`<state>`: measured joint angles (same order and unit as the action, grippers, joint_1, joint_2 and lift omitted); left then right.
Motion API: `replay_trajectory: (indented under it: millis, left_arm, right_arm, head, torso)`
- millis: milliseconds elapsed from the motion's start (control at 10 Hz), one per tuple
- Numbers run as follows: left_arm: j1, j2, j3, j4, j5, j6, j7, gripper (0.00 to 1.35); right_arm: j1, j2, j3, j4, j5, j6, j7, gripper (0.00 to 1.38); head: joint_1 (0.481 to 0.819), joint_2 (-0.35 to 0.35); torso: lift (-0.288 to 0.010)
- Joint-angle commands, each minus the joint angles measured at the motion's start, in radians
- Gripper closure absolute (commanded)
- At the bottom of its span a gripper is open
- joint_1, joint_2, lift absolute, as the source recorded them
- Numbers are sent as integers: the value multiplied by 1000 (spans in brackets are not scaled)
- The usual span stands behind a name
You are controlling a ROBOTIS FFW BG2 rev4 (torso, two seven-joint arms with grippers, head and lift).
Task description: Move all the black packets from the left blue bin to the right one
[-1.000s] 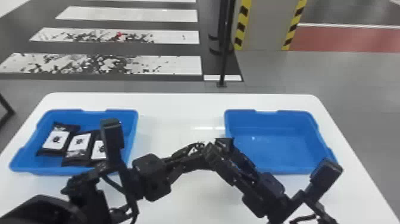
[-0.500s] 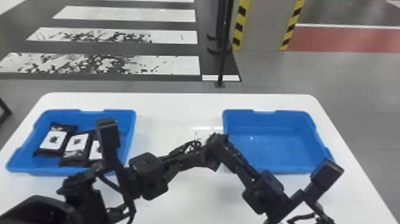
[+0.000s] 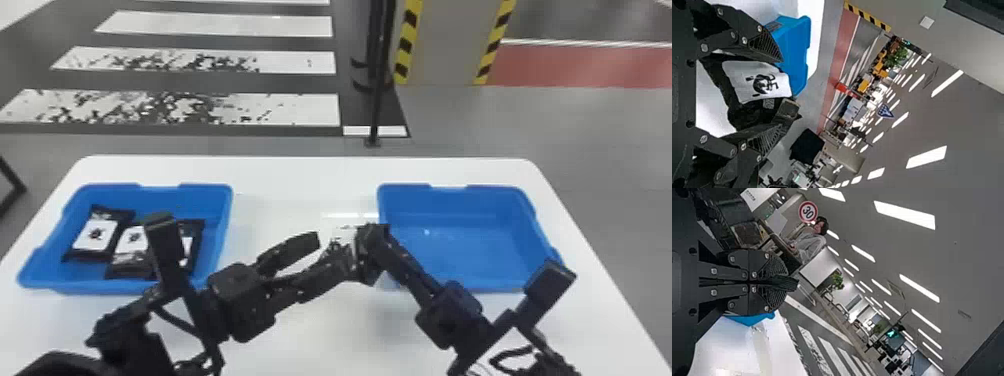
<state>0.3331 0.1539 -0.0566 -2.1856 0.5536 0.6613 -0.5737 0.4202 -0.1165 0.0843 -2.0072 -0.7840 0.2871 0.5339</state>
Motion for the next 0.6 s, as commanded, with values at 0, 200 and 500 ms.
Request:
replay_trajectory:
  millis: [0, 200, 500]
  left_arm:
    - [20, -8, 21, 0, 15, -28, 0, 168]
    - [67, -16, 51, -37, 33, -38, 0, 168]
    - [131, -30, 110, -101, 49, -60, 0, 168]
  right_arm:
    - [-47, -11, -28, 42, 10, -5, -2, 1277]
    - [-118, -20, -90, 114, 32, -7, -11, 1277]
    - [-258, -31, -192, 327, 140, -37, -35, 1277]
  head:
    - [695, -39]
    - [695, -57]
    - [695, -115]
  torso:
    - [-140]
    - [-140]
    - [-140]
